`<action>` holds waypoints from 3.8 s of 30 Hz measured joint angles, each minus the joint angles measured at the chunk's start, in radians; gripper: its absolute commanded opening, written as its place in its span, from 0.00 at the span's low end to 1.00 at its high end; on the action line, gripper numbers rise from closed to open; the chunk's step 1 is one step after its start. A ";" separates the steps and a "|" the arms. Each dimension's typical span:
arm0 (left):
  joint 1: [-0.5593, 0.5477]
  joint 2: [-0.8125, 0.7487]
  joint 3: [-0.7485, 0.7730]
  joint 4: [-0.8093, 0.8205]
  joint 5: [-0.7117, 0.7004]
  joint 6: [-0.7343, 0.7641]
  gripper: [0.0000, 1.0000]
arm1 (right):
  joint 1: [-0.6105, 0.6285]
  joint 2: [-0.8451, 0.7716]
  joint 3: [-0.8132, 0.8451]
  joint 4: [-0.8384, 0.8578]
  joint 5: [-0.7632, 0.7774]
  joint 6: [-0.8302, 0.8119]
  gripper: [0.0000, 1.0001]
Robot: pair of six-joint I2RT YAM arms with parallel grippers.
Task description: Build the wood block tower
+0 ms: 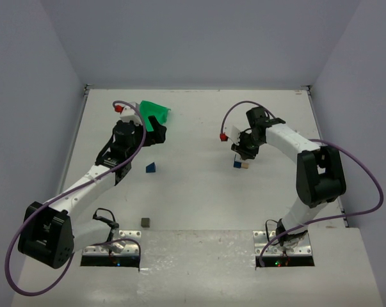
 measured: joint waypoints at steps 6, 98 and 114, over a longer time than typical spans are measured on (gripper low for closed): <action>0.000 0.000 0.005 -0.005 0.003 0.000 1.00 | 0.000 0.000 0.000 0.002 0.004 -0.003 0.21; -0.008 0.033 0.025 -0.012 0.051 0.026 1.00 | 0.000 0.006 -0.011 0.061 0.050 -0.002 0.62; -0.012 0.042 0.027 -0.012 0.066 0.027 1.00 | 0.003 0.005 -0.029 0.050 0.045 -0.014 0.69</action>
